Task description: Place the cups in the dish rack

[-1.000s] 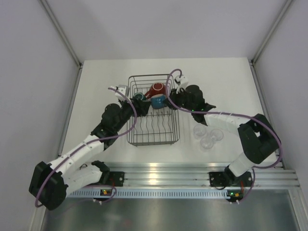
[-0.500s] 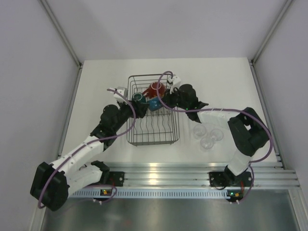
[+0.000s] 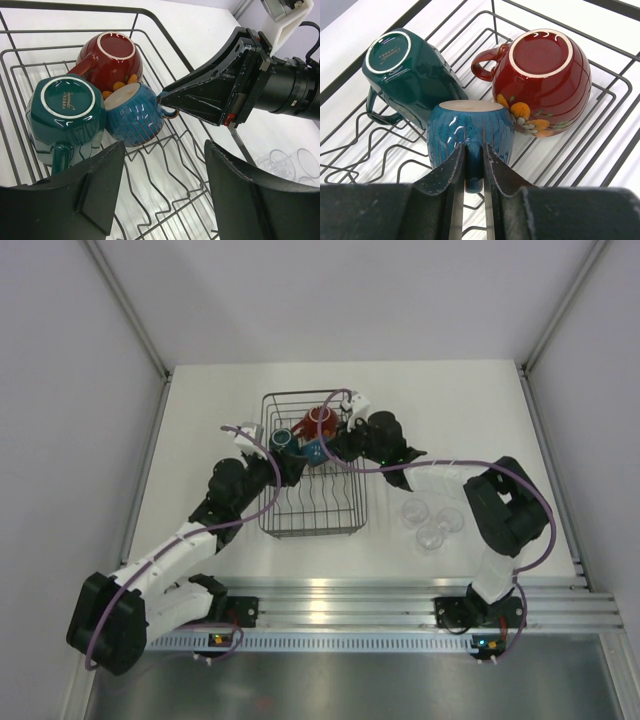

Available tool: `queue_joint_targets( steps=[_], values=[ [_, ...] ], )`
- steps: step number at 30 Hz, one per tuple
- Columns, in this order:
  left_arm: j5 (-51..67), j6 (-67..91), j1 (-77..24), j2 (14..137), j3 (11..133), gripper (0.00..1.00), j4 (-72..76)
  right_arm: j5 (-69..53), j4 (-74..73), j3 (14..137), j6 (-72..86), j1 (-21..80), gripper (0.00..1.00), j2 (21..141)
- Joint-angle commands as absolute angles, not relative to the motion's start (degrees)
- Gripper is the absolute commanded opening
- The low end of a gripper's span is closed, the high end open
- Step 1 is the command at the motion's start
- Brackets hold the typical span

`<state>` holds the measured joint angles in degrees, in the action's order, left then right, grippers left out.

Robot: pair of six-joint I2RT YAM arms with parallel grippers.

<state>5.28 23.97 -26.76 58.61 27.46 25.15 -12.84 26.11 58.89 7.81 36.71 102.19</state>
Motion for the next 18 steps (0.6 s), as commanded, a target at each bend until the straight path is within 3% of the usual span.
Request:
queue_joint_targets(
  steps=[1,18],
  values=[
    [6.42,24.26,-26.19,56.87,26.81,0.70,29.36,-9.58,24.00,58.10,4.48,36.83,0.00,103.27],
    [8.00,25.93,-25.31,54.58,25.75,0.70,29.88,-1.51,10.38,55.20,1.06,39.37,0.00,100.20]
  ],
)
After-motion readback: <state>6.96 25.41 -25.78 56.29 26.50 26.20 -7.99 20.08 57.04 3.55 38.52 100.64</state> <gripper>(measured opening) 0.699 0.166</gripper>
